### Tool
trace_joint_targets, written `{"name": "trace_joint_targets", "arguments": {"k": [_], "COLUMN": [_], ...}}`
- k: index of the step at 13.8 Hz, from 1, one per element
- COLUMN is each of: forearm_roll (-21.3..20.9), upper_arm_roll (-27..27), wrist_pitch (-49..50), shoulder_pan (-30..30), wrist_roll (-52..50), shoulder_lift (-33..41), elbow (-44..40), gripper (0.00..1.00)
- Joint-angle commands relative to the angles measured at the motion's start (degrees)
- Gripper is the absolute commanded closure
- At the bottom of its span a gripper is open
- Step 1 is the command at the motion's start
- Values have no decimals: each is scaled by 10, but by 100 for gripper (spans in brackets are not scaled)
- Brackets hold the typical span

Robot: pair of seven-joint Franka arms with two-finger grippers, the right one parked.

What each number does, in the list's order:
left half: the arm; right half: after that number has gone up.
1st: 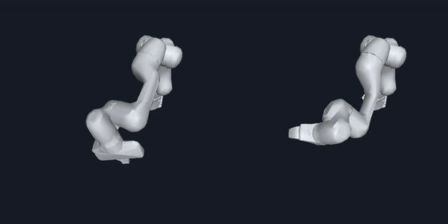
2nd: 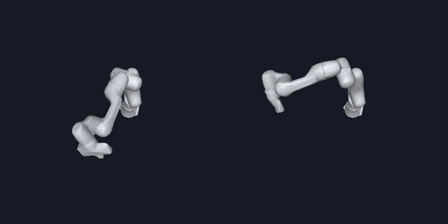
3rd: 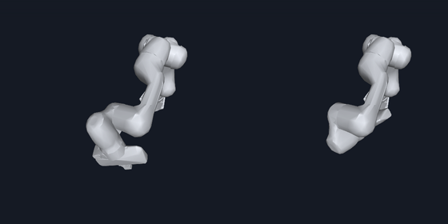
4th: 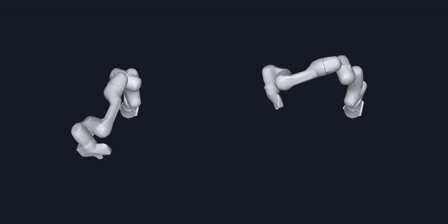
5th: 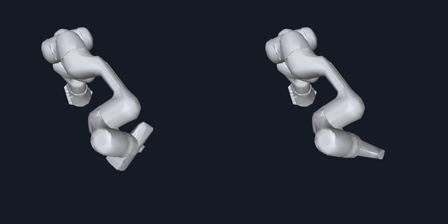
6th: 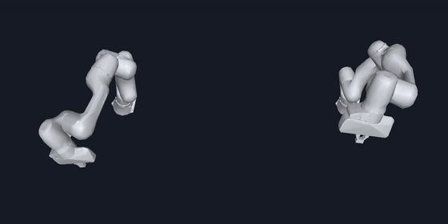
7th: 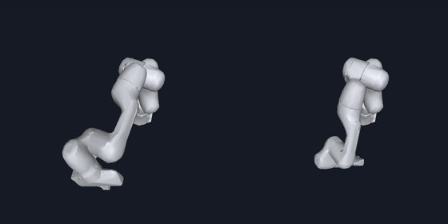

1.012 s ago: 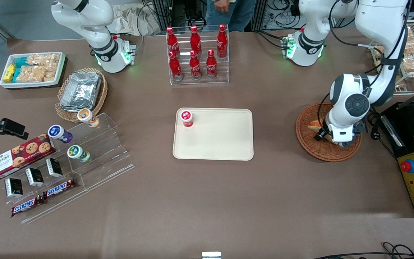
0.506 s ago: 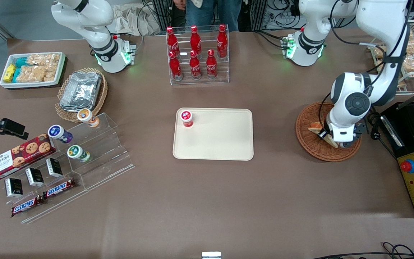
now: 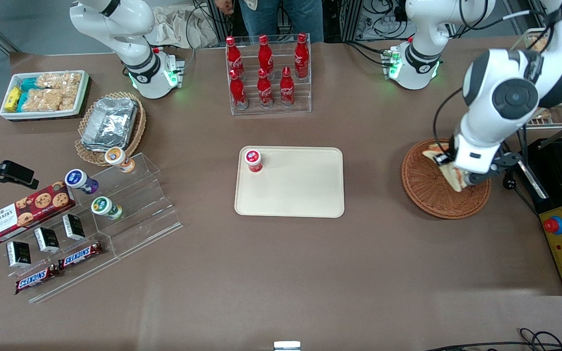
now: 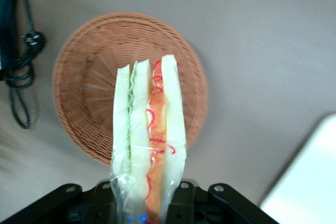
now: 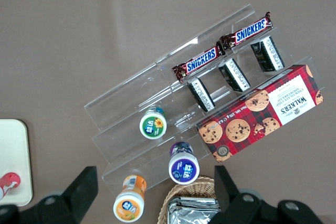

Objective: Place sandwich from basket to tray
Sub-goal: 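Carry the held sandwich with the left gripper over the cream tray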

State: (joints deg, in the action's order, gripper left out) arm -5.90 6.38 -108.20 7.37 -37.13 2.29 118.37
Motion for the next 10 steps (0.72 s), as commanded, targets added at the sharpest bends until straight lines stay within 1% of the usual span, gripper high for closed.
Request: {"name": "trace_joint_targets", "arguments": {"k": [1, 2, 3, 5, 7, 8, 10], "forearm_roll": [36, 61, 74, 77, 79, 85, 88], "upper_arm_roll": [29, 42, 49, 77, 85, 86, 87], "wrist_pitch": [14, 6, -7, -40, -92, -125, -224], "shoulder_pan": [30, 40, 47, 71, 89, 105, 125], "wrist_roll": [28, 27, 29, 32, 28, 24, 26], "shoulder_lift": [-11, -16, -18, -30, -44, -54, -66], "elbow": [-19, -21, -16, -3, 9, 21, 73], "gripper": [100, 100, 100, 100, 100, 100, 100]}}
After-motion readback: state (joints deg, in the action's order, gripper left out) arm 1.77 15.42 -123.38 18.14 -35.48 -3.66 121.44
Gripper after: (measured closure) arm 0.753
